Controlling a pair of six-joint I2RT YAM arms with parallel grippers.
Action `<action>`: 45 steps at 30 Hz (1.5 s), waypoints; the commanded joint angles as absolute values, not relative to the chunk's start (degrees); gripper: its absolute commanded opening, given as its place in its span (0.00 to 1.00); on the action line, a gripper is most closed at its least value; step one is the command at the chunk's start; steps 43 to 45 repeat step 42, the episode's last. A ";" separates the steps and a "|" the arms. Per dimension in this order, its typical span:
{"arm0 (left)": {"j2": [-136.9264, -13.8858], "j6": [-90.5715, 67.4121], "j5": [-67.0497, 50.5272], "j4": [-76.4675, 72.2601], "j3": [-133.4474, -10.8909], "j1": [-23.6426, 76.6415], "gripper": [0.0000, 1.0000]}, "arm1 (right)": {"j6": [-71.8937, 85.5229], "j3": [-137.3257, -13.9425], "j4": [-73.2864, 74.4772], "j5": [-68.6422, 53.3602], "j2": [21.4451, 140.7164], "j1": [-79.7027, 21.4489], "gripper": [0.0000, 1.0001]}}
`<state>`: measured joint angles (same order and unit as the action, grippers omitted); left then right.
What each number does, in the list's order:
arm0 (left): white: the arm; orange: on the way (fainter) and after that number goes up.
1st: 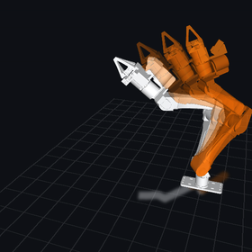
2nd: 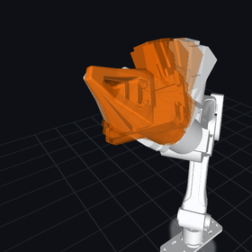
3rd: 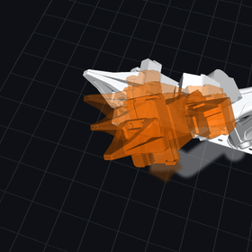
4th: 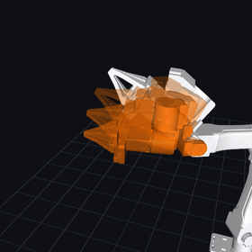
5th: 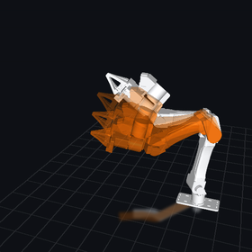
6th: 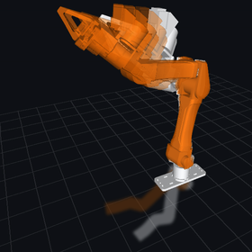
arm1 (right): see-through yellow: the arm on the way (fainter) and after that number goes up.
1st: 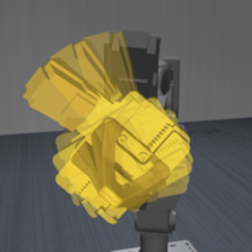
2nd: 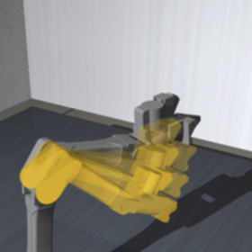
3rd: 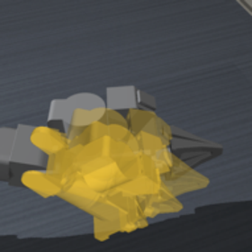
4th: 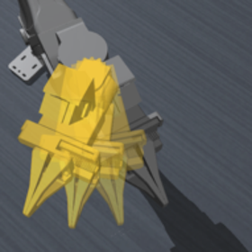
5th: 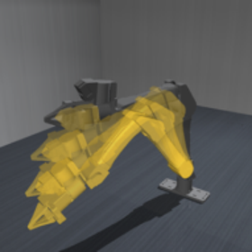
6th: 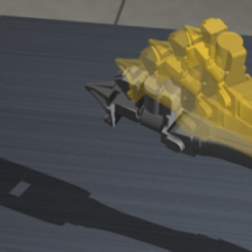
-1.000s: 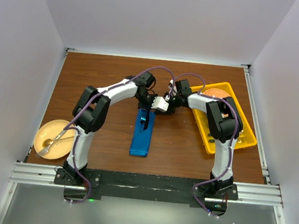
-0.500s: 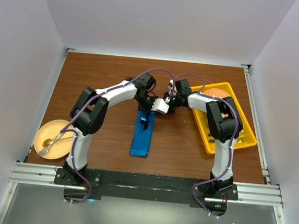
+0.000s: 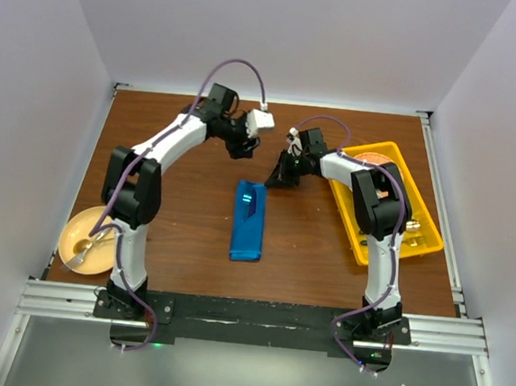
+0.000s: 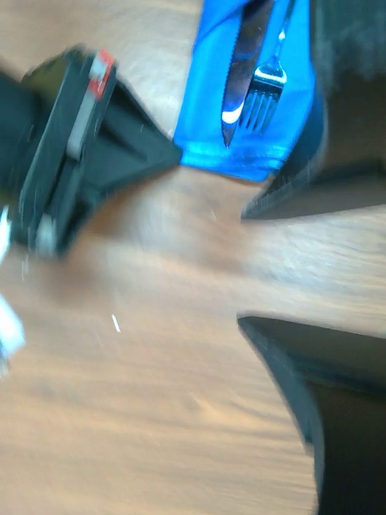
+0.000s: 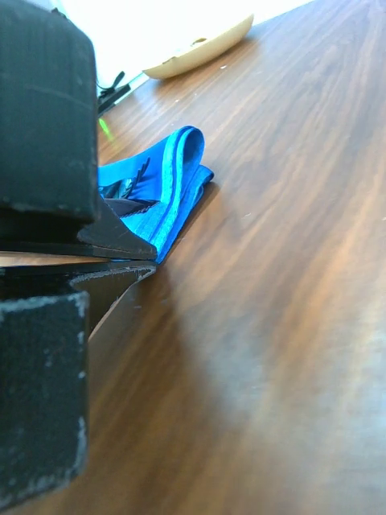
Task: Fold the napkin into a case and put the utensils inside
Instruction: Reset both arms
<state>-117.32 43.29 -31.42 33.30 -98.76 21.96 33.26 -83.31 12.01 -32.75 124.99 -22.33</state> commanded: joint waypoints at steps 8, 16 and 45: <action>-103.19 19.27 -31.74 18.55 -93.08 12.66 1.00 | 23.75 -94.30 18.89 -32.26 126.83 -21.97 0.29; -109.50 11.61 -22.67 33.46 -109.92 10.38 1.00 | 17.15 -100.01 24.78 -30.59 120.07 -20.92 0.67; -94.05 15.29 -18.46 39.55 -79.02 7.47 1.00 | -0.88 -65.83 28.39 -20.13 76.73 -16.79 0.98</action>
